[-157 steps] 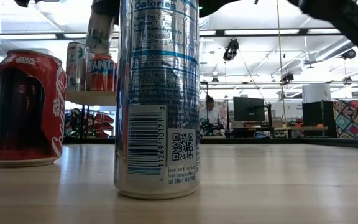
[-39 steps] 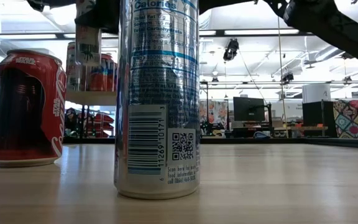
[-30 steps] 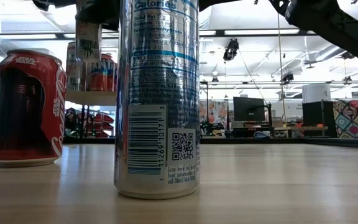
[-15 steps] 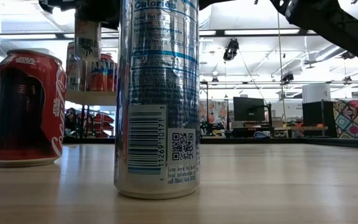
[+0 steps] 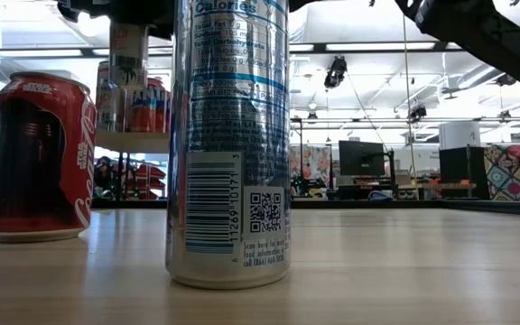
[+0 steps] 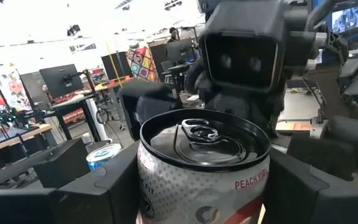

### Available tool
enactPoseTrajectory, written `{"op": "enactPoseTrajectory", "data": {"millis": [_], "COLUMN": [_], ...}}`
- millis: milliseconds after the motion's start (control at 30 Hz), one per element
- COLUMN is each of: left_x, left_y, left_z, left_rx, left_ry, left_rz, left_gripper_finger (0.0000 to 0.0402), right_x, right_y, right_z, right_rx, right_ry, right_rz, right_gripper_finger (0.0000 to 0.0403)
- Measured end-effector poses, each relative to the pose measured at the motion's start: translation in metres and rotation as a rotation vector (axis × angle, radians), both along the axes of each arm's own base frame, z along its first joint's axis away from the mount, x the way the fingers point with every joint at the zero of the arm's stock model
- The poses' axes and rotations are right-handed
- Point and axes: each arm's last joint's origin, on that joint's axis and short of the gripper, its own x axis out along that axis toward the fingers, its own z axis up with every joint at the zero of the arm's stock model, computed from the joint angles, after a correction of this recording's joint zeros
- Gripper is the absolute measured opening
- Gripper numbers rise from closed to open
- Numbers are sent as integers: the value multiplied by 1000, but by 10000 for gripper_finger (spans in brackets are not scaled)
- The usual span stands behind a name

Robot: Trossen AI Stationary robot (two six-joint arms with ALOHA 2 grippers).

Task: Place canned beverage on shelf
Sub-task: Put the white pink soda can on the shelf aligned with the other white pink soda cans

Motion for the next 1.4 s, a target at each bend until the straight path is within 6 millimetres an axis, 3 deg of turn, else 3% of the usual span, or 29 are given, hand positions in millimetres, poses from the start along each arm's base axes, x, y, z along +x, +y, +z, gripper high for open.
{"op": "enactPoseTrajectory", "data": {"millis": [333, 633, 767, 1100, 1400], "left_x": [-11, -35, -41, -39, -36], "left_y": [4, 14, 16, 20, 24], "left_z": [5, 7, 5, -12, -19], "left_rx": [-40, -105, -158, -221, -213], "left_ry": [-64, -104, -148, -182, -166], "left_rz": [58, 285, 296, 387, 483], "left_gripper_finger": [243, 245, 245, 245, 246], "right_x": [-8, -34, -47, -73, -76], "right_y": [1, 5, 6, 11, 14], "right_z": [9, 43, 56, 83, 84], "right_rx": [48, 109, 120, 129, 132], "right_ry": [31, 80, 108, 131, 155], "right_rz": [-15, -23, -30, -28, -25], "right_gripper_finger": [308, 309, 309, 309, 309]}}
